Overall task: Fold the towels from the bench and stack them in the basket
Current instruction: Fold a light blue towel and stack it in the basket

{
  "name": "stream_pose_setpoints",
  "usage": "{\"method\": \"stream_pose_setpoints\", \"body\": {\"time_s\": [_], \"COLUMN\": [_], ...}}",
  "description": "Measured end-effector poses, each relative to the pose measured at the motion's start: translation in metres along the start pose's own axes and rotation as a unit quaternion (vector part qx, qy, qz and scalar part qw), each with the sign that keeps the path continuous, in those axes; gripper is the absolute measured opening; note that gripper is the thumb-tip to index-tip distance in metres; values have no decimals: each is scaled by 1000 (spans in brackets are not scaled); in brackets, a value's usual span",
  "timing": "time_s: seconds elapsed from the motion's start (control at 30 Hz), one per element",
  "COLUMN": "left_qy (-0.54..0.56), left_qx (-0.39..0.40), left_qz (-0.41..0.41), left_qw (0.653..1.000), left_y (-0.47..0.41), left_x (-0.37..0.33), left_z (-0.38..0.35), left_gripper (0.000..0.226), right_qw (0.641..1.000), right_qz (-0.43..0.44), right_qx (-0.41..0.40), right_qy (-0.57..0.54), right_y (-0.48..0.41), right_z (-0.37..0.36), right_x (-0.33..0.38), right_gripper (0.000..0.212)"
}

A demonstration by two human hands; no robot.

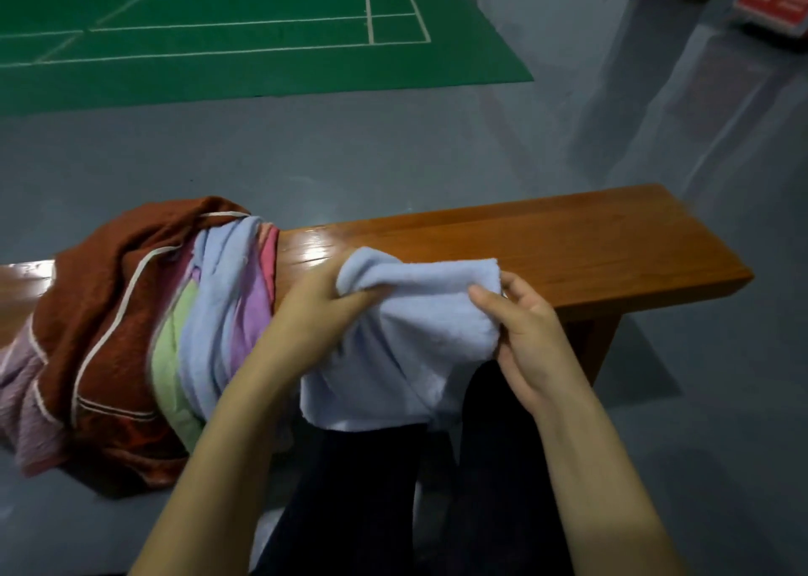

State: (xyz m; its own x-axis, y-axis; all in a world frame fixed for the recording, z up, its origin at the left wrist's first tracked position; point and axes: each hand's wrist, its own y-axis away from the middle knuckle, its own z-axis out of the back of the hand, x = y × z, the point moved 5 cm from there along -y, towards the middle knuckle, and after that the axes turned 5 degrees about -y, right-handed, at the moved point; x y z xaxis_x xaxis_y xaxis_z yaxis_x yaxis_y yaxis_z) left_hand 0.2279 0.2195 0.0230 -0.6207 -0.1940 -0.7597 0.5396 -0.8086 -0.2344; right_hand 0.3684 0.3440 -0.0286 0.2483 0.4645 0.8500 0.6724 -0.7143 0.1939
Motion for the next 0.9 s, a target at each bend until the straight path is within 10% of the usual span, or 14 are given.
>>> {"method": "stream_pose_setpoints", "body": {"time_s": [0.13, 0.3, 0.43, 0.9], "left_qy": [-18, -354, -127, 123], "left_qx": [-60, 38, 31, -130], "left_qz": [55, 207, 51, 147], "left_qw": [997, 912, 990, 973], "left_y": [-16, 3, 27, 46], "left_x": [30, 51, 5, 24], "left_z": [15, -8, -39, -51], "left_gripper": [15, 70, 36, 17], "right_qw": [999, 999, 996, 921], "right_qz": [-11, -20, -48, 178], "right_qx": [-24, 11, 70, -21], "right_qy": [40, 31, 33, 345], "right_y": [-1, 0, 1, 0], "right_z": [-3, -20, -29, -22], "right_x": [-3, -14, -25, -11], "right_gripper": [19, 14, 20, 21]}}
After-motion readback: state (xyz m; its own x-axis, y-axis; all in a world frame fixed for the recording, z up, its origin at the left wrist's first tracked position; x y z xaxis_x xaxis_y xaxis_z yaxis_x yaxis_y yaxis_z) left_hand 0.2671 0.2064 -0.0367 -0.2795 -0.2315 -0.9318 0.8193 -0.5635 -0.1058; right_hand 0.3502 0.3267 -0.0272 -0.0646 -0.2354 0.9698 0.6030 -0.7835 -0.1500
